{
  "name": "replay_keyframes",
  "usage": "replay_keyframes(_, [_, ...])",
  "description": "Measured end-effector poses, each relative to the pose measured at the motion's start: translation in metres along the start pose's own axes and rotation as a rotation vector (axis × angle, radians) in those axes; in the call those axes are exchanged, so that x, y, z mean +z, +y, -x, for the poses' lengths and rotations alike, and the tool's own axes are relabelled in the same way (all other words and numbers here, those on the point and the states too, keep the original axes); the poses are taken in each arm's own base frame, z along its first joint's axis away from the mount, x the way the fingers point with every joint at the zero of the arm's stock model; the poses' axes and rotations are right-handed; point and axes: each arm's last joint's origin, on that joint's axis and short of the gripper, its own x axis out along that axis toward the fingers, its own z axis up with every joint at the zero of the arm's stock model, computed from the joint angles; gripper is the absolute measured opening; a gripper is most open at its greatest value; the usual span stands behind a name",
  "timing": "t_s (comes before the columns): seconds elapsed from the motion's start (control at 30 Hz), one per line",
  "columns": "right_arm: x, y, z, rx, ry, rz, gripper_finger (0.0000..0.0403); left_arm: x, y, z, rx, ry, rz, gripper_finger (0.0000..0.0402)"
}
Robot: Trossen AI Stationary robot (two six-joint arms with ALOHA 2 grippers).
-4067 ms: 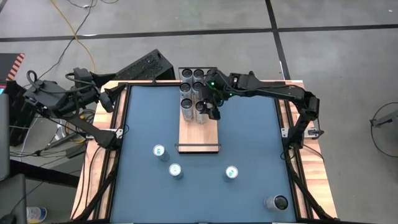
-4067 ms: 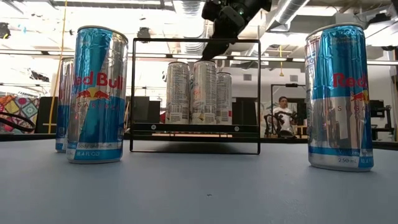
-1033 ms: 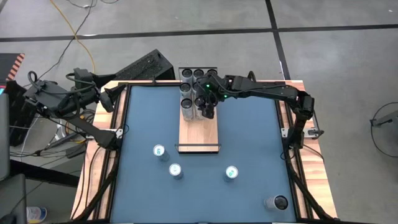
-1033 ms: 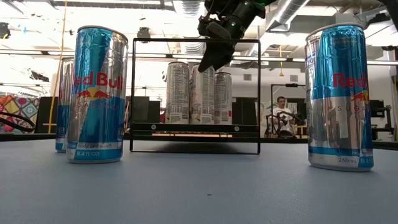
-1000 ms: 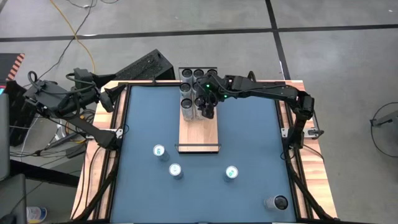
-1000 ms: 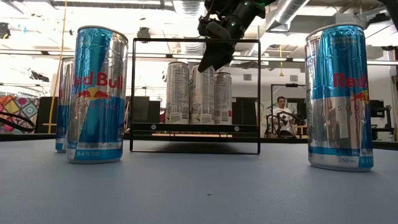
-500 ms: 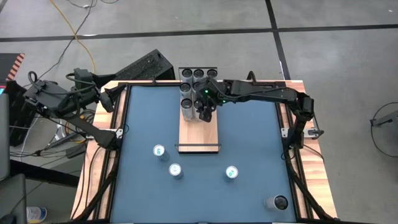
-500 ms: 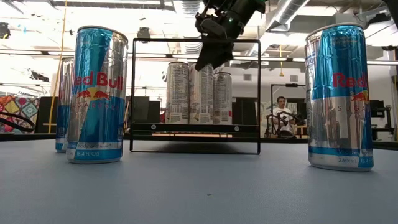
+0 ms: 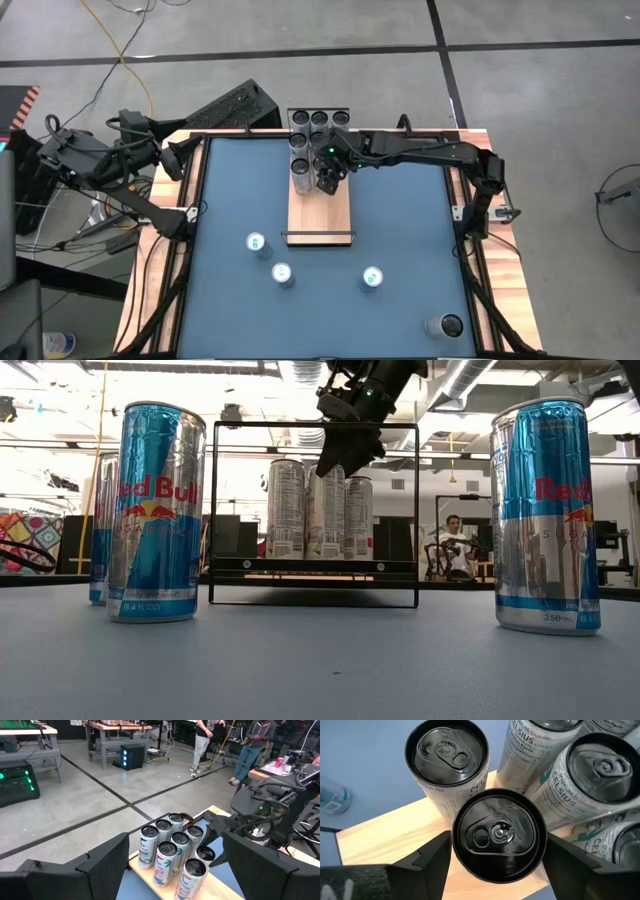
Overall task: Place canned beverage on shelf
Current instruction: Put the left white-yellow soda can on the shelf
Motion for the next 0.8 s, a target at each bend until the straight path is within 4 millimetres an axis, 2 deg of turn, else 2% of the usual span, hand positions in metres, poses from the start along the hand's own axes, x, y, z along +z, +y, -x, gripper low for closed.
replay_keyframes(0.3, [-0.001, 0.008, 0.001, -0.011, -0.005, -0.095, 0.028, 0.0, 0.0, 0.0, 0.0, 0.0, -0.004, 0.0309])
replay_keyframes(0.8, [-0.005, 0.012, 0.002, -0.047, 0.017, -0.121, 0.028, 0.0, 0.0, 0.0, -0.004, 0.003, -0.007, 0.0309])
